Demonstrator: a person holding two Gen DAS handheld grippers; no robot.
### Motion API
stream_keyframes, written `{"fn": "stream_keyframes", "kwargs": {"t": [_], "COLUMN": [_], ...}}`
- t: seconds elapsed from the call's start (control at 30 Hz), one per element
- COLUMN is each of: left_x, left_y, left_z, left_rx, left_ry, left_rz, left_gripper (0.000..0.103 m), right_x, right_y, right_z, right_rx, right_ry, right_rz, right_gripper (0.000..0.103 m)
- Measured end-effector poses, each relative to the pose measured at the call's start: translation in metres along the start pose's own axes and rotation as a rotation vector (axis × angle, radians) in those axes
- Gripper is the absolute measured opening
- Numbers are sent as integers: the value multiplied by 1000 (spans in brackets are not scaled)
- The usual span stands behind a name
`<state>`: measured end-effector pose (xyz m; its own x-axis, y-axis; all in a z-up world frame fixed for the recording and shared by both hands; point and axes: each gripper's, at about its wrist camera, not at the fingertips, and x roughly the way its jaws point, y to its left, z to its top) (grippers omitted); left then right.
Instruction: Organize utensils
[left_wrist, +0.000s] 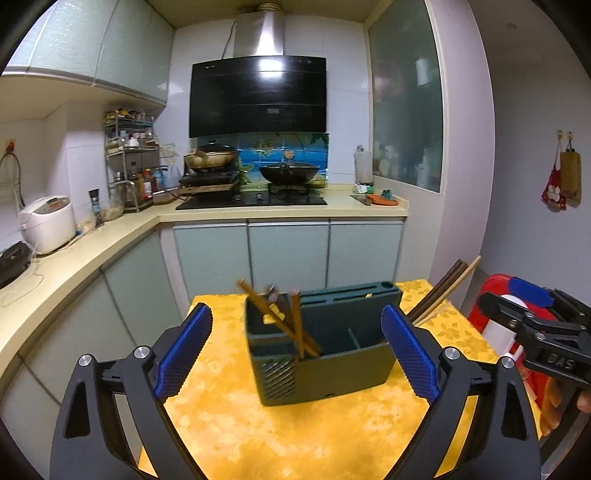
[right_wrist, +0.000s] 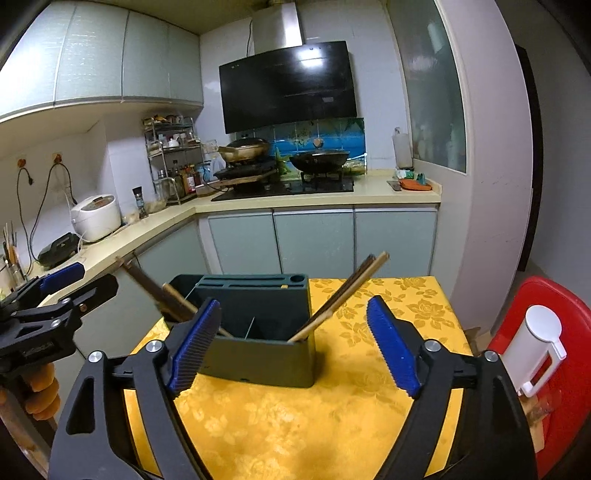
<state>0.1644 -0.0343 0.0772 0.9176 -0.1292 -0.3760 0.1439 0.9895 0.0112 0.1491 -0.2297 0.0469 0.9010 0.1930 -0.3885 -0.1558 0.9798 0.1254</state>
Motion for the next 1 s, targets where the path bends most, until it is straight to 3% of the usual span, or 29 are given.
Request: {"fn": "stream_keyframes", "kwargs": {"t": [0.37, 0.6, 1.0], "left_x": [-38, -51, -74], "left_y": [14, 18, 24], "left_z": [-52, -85, -102], "left_rx": [-20, -25, -40], "left_ry": [-8, 10, -4], "left_rz": [69, 117, 127], "left_gripper": [94, 95, 95], "right_x": [-34, -37, -56], "right_y": [23, 33, 51], "right_z": [-45, -70, -91], "right_rx": [-32, -39, -45], "right_ry": [-55, -8, 4], "right_rz": [-12, -23, -22], "right_gripper": [96, 96, 96]}}
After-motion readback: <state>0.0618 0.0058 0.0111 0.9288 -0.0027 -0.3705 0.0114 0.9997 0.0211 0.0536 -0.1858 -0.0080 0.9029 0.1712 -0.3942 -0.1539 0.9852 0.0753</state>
